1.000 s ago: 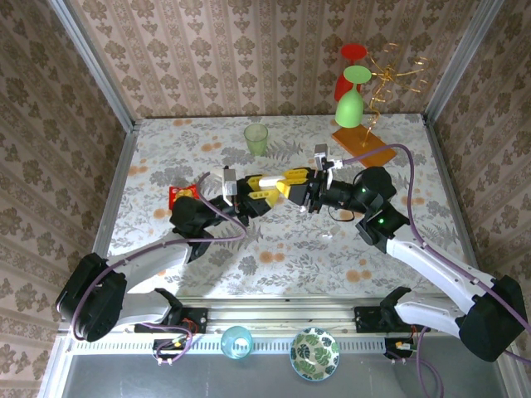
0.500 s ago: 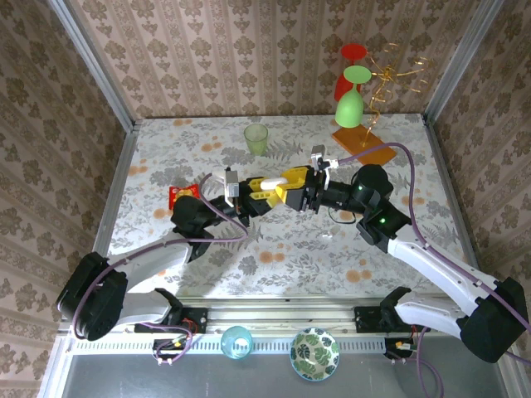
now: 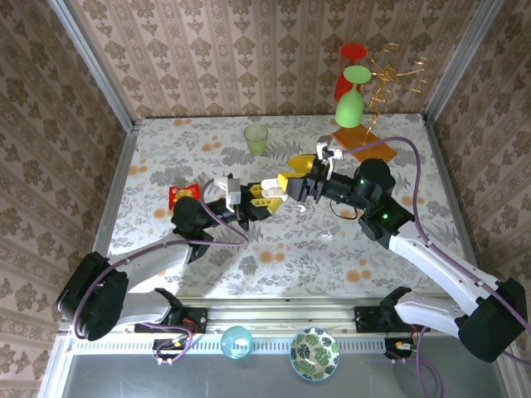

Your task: Insert the wireless bluetooth earbuds into the charging case

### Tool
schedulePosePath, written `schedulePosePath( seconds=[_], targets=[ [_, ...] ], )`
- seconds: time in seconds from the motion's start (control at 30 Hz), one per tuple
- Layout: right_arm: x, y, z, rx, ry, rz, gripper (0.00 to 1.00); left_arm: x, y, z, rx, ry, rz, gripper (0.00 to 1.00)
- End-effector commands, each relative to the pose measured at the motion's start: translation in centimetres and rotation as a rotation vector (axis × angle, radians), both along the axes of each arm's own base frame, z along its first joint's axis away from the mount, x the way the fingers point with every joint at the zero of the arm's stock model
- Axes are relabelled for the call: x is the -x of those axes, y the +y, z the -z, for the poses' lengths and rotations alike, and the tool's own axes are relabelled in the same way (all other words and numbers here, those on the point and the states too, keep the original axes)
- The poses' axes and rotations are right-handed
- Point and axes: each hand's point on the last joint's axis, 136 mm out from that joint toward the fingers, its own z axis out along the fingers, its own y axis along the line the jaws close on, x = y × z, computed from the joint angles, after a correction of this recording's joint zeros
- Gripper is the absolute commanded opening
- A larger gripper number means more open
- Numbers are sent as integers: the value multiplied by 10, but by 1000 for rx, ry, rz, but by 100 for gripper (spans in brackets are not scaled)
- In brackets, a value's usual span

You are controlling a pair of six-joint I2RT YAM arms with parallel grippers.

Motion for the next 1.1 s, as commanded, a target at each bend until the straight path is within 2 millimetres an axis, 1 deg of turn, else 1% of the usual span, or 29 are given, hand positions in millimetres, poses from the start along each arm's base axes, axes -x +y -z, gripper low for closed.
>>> schedulePosePath(
  seconds=[0.0,0.1,0.17,0.2,0.27,0.33,0.37,0.43,0.47,0.53,0.6,0.67,0.73,0.83,0.93,1.0,1.07],
  targets=[
    [4,-1,-20,-27,-26,-7,77,3,7,0,14,-135,-55,9],
    [17,-6,-33,-59,-40,-26,85,-15,14,3,21,-149,-179,9],
    [19,-13,-37,-71,-39,7,88,-22,17,9,1,-156,-225,5],
    [18,-18,-38,-75,-32,35,89,-30,19,14,-18,-149,-267,5],
    [12,-30,-35,-76,-1,114,90,-35,18,23,-62,-166,-297,6],
    [-4,-50,-21,-57,71,254,90,-36,18,33,-98,-195,-315,6],
    [-12,-60,-11,-37,110,317,90,-35,19,35,-105,-210,-320,7],
    [-29,-85,16,-10,218,451,88,-37,22,38,-107,-218,-342,7],
    [-36,-95,32,5,279,502,87,-37,22,40,-112,-213,-342,7],
    [-49,-122,70,44,421,627,84,-36,22,42,-120,-209,-334,7],
    [-53,-138,106,107,525,697,83,-35,20,45,-131,-201,-321,7],
    [-52,-149,142,178,631,753,82,-35,19,49,-142,-195,-313,7],
    [-49,-154,176,262,732,764,81,-34,18,52,-153,-190,-303,7],
    [-45,-146,215,360,844,714,78,-35,16,57,-167,-185,-293,7],
    [-42,-140,244,399,944,685,72,-35,13,59,-174,-184,-282,7],
    [-38,-139,256,408,987,678,69,-36,12,60,-177,-178,-281,7],
    [-31,-142,267,432,1023,687,67,-37,12,62,-180,-174,-280,7]
  ],
)
